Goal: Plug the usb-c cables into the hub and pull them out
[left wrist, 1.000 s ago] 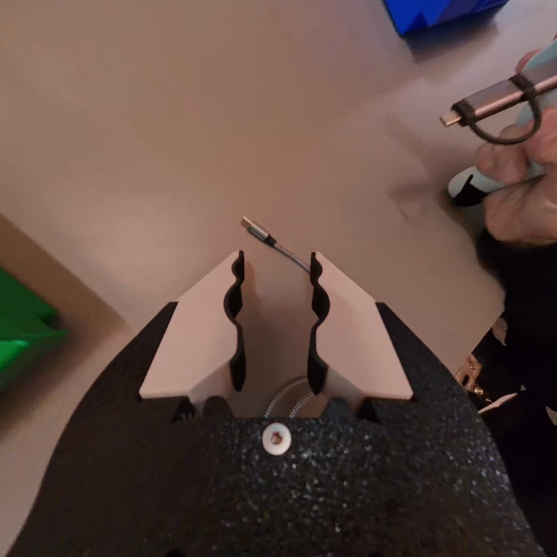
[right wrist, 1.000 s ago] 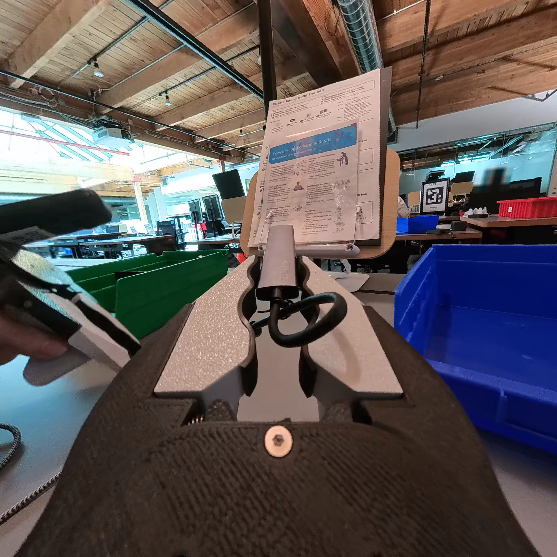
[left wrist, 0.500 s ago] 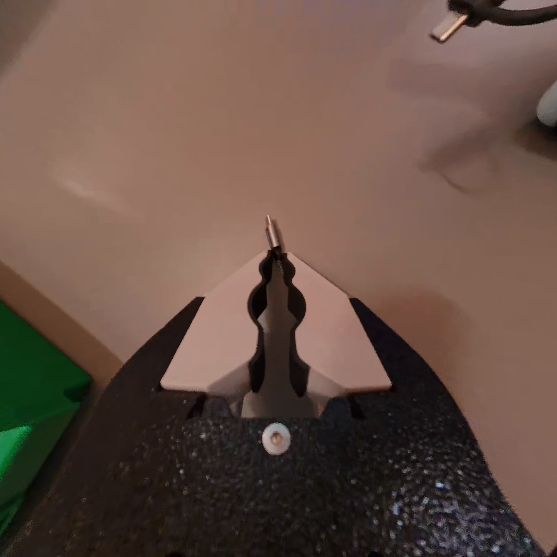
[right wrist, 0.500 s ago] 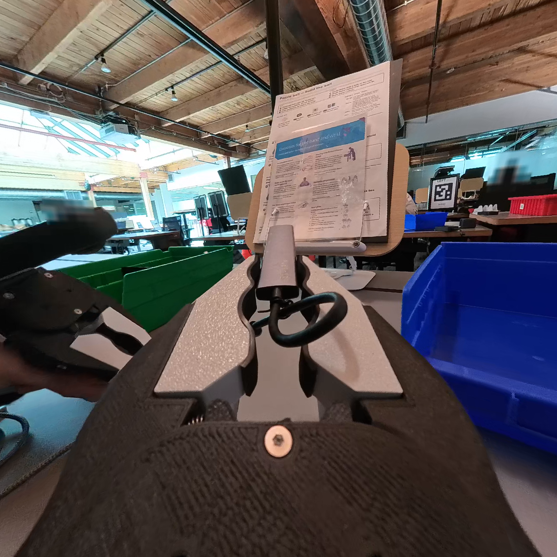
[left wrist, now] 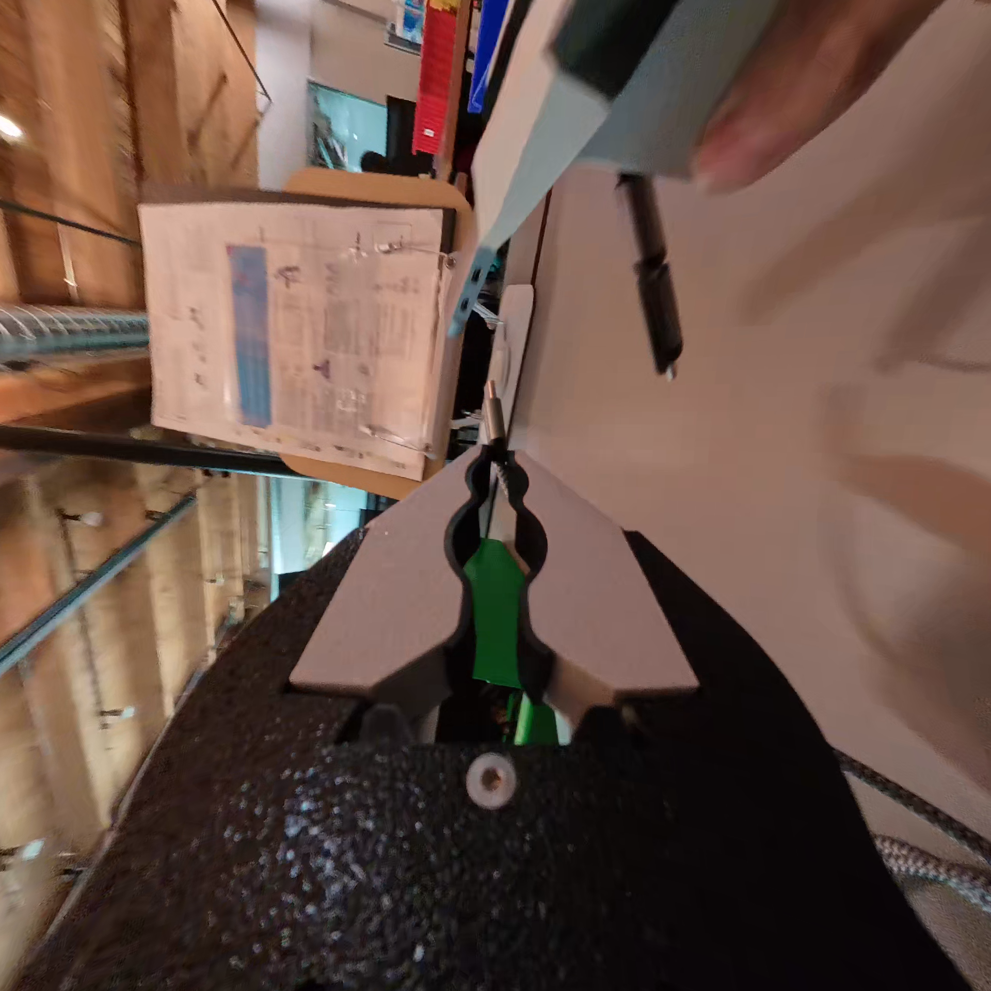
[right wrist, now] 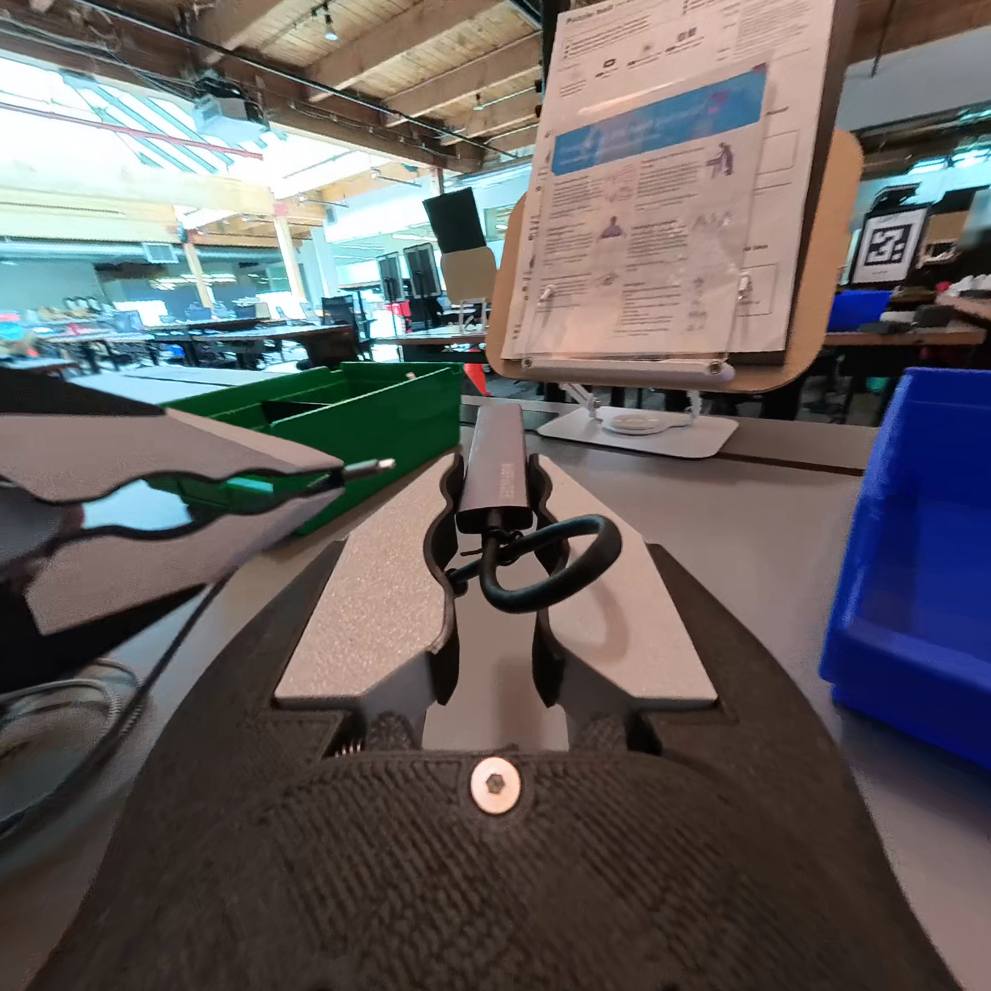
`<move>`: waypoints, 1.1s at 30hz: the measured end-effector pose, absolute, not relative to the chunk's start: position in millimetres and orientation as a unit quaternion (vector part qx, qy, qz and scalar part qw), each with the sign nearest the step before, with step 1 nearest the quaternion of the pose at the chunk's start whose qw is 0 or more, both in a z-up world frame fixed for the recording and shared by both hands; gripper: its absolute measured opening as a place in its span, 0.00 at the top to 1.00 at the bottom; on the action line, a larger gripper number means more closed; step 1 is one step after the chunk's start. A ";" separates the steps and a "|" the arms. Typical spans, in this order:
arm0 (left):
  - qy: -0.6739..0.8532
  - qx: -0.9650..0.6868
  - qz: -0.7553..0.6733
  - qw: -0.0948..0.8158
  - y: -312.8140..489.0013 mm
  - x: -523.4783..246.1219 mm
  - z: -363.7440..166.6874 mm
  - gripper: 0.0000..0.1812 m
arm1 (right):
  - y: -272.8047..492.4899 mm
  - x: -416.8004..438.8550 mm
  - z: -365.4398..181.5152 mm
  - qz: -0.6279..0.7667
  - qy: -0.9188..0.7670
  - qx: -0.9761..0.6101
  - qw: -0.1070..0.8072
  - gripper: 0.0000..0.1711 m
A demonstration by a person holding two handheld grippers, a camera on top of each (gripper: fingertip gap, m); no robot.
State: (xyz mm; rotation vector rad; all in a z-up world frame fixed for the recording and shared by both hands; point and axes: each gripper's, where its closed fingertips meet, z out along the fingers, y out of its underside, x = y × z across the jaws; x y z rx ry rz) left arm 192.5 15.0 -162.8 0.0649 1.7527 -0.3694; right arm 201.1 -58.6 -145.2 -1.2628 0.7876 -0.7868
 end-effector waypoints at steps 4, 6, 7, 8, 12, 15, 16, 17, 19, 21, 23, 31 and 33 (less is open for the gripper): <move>0.744 0.037 -0.148 0.651 7.9 186.7 -157.9 0.99 | -50.8 197.1 -143.8 -0.322 0.343 -0.560 0.682 0.86; 0.740 0.034 -0.139 0.657 7.8 186.2 -154.5 0.99 | -48.2 196.0 -143.5 -0.320 0.339 -0.562 0.684 0.87; 0.737 0.035 -0.131 0.662 8.2 186.9 -152.6 0.99 | -46.0 195.1 -143.4 -0.316 0.336 -0.563 0.686 0.86; 0.735 0.036 -0.124 0.666 9.0 188.0 -151.3 0.99 | -44.4 194.5 -143.1 -0.313 0.336 -0.563 0.687 0.86; 0.732 0.038 -0.112 0.671 11.3 190.9 -148.5 0.99 | -36.3 192.0 -144.0 -0.309 0.331 -0.568 0.687 0.87; 0.736 0.040 -0.106 0.668 11.8 193.0 -152.3 0.99 | -30.9 190.0 -144.4 -0.313 0.324 -0.573 0.684 0.86; 0.737 0.038 -0.105 0.667 12.7 193.8 -153.4 0.99 | -29.3 189.5 -144.8 -0.314 0.322 -0.576 0.683 0.87; 0.736 0.039 -0.108 0.667 12.5 193.8 -153.8 0.99 | -27.3 189.1 -146.0 -0.315 0.320 -0.581 0.679 0.87; 0.739 0.035 -0.109 0.664 13.4 193.8 -155.4 0.99 | -26.1 189.1 -147.2 -0.324 0.316 -0.584 0.673 0.86; 0.741 0.032 -0.110 0.662 14.4 194.2 -156.1 0.99 | -25.4 189.6 -148.9 -0.326 0.317 -0.588 0.669 0.86; 0.744 0.029 -0.120 0.657 13.5 193.5 -156.4 0.99 | -25.6 189.8 -149.0 -0.334 0.314 -0.588 0.666 0.87; 0.760 -0.007 -0.149 0.632 14.8 193.8 -155.1 0.99 | -22.9 188.2 -148.3 -0.346 0.304 -0.591 0.662 0.86; 0.766 -0.018 -0.150 0.625 16.0 194.2 -155.8 0.99 | -20.6 187.9 -149.4 -0.352 0.300 -0.597 0.655 0.87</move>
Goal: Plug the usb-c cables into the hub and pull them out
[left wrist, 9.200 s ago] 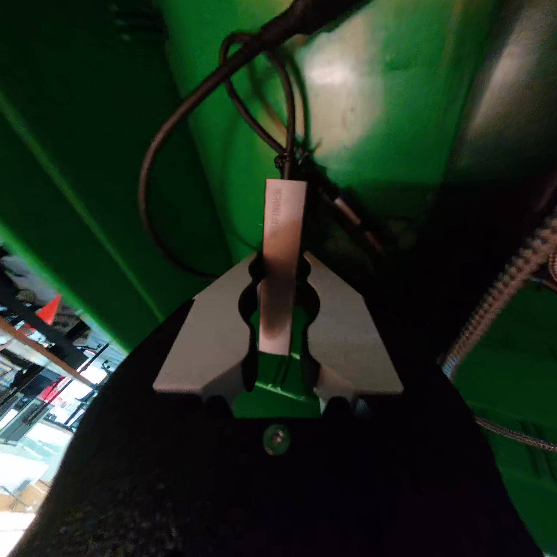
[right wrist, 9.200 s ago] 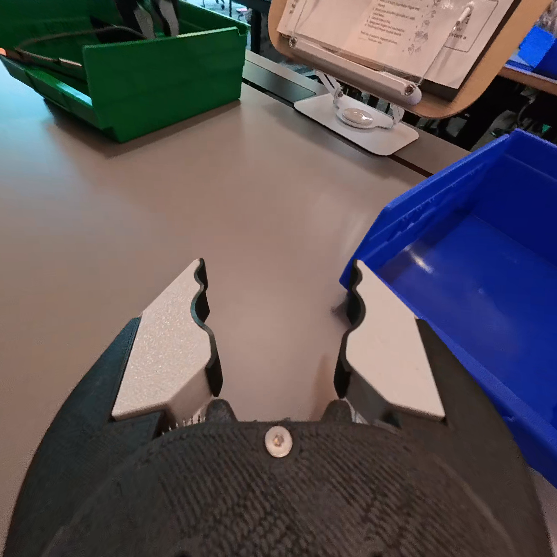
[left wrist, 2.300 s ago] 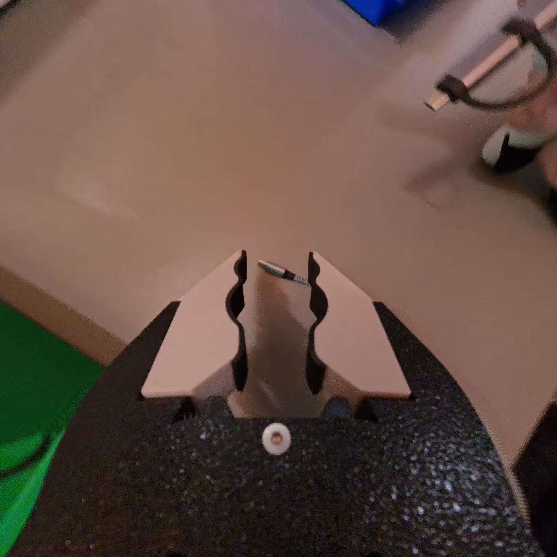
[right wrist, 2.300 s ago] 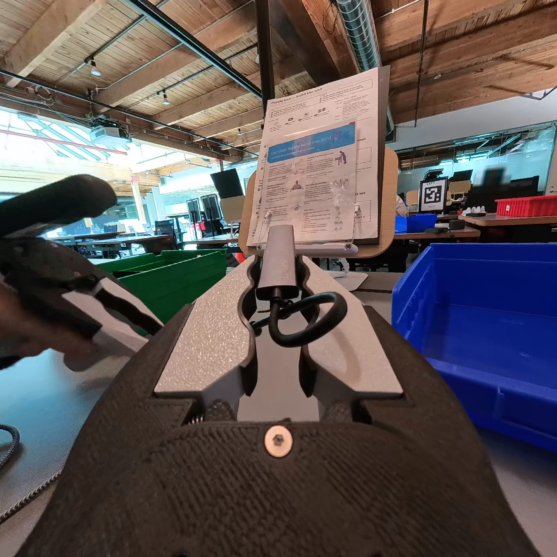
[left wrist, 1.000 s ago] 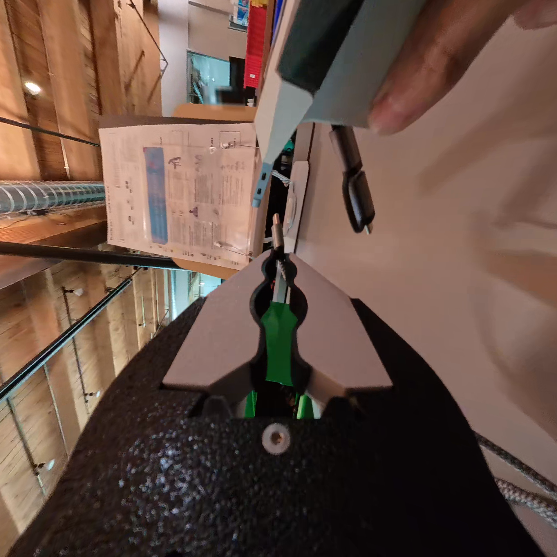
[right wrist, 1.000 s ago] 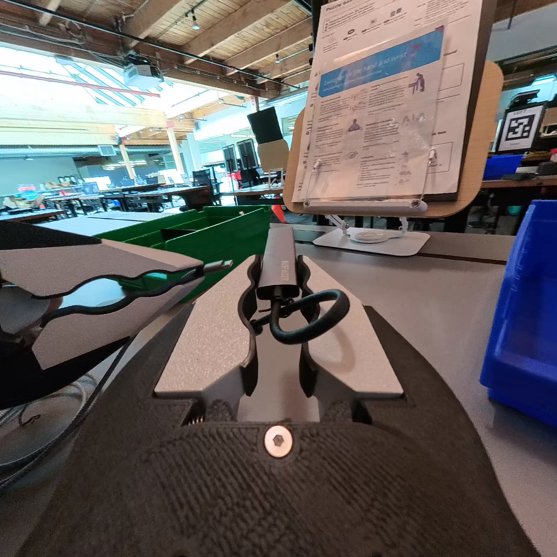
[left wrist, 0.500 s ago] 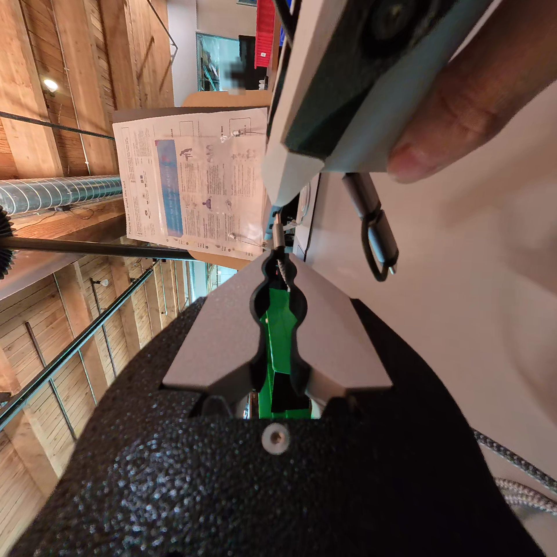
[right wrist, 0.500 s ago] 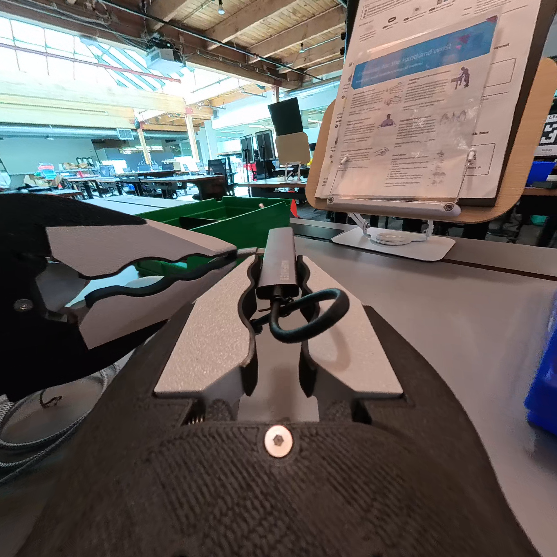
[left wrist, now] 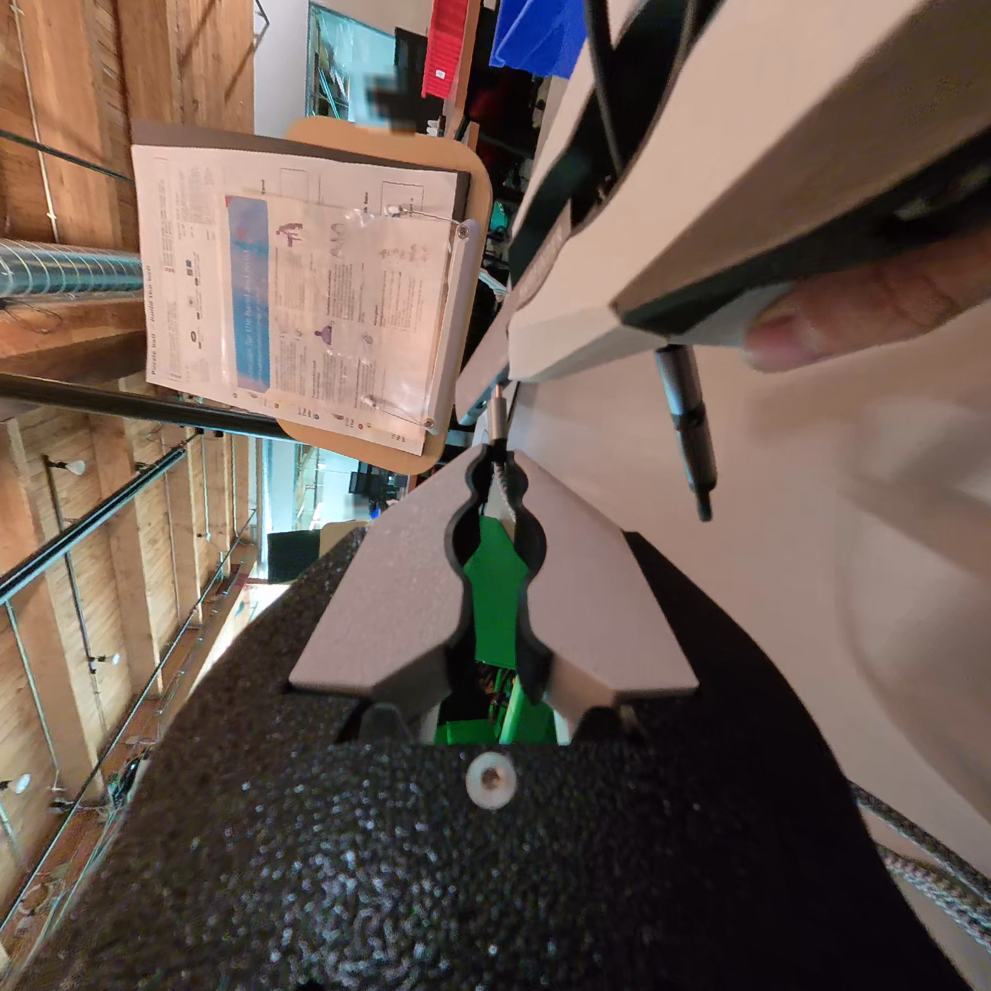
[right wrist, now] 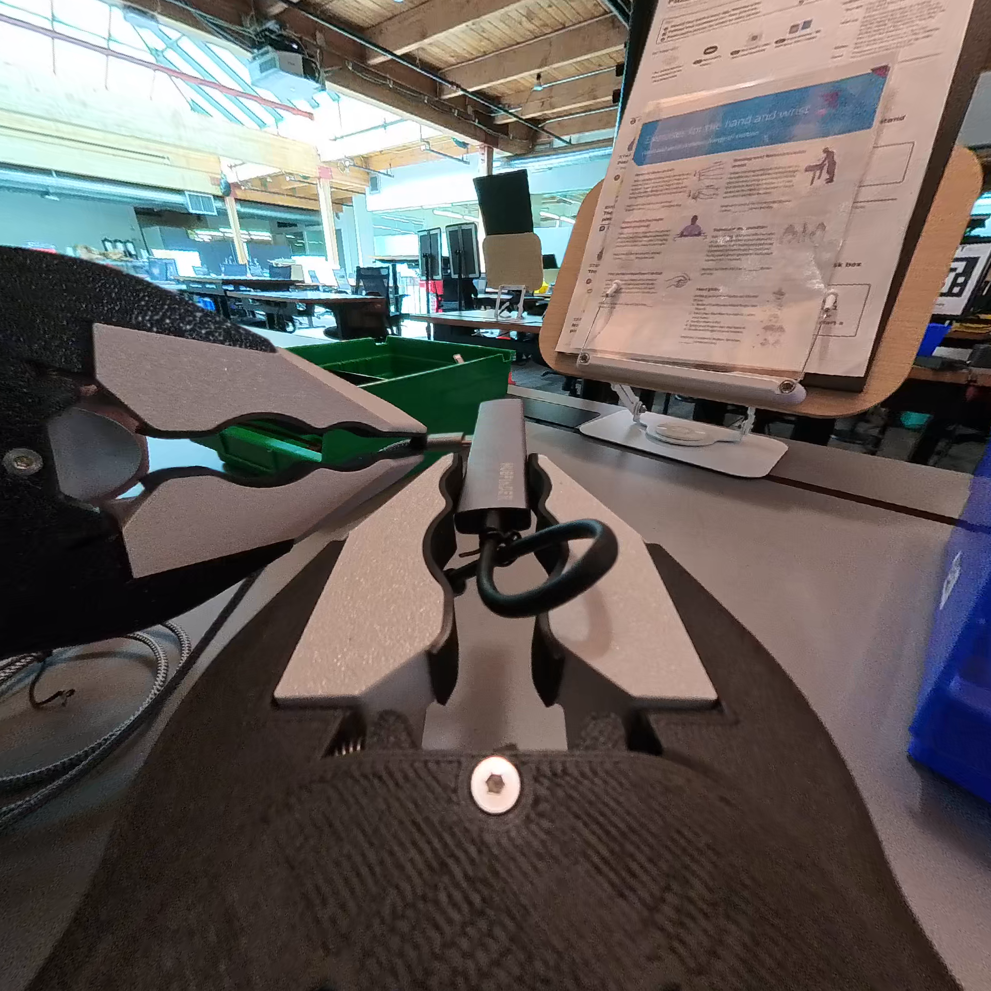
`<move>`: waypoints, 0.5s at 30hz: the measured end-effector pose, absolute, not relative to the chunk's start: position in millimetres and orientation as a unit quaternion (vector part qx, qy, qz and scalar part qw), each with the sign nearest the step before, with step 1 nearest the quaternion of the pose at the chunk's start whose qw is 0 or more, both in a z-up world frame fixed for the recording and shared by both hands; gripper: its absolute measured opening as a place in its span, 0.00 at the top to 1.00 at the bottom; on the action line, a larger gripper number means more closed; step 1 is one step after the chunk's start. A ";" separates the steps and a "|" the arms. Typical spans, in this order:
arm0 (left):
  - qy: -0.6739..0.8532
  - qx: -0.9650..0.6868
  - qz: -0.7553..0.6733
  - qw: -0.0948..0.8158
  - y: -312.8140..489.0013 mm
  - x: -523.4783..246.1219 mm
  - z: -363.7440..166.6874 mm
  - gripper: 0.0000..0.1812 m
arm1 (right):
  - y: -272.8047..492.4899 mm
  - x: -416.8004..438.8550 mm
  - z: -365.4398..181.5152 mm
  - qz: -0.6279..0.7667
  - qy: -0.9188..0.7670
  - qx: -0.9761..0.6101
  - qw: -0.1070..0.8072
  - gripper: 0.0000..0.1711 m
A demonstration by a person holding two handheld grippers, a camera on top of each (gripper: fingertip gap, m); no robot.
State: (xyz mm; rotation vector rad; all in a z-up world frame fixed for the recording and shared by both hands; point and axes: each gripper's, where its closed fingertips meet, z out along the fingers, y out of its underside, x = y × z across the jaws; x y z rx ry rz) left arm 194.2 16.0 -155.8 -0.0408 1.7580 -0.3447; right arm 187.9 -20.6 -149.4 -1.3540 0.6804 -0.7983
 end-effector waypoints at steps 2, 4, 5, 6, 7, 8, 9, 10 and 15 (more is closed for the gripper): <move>0.766 -0.019 -0.148 0.625 15.7 193.6 -155.7 0.99 | -20.2 187.7 -149.2 -0.359 0.298 -0.598 0.652 0.86; 0.765 -0.016 -0.149 0.626 14.0 192.5 -154.9 0.99 | -20.0 187.4 -149.4 -0.354 0.297 -0.599 0.654 0.86; 0.764 -0.015 -0.150 0.628 13.3 192.3 -154.2 0.99 | -20.5 187.2 -148.7 -0.353 0.297 -0.597 0.656 0.86; 0.764 -0.016 -0.149 0.627 12.9 192.5 -154.2 0.99 | -20.7 187.1 -148.9 -0.352 0.297 -0.597 0.657 0.86; 0.766 -0.017 -0.150 0.625 12.7 193.0 -154.9 0.99 | -21.0 187.6 -149.4 -0.349 0.299 -0.598 0.657 0.86; 0.767 -0.019 -0.154 0.622 12.4 193.5 -155.6 0.99 | -21.2 188.0 -149.8 -0.346 0.301 -0.599 0.657 0.86; 0.767 -0.021 -0.162 0.620 11.9 193.7 -155.5 0.99 | -21.7 188.2 -149.6 -0.342 0.301 -0.598 0.659 0.86; 0.765 -0.022 -0.174 0.619 11.1 193.3 -154.4 0.99 | -22.3 187.9 -149.1 -0.340 0.301 -0.596 0.663 0.86; 0.776 -0.093 -0.343 0.521 1.1 187.0 -155.8 0.92 | -27.6 186.4 -142.4 -0.354 0.301 -0.571 0.677 0.86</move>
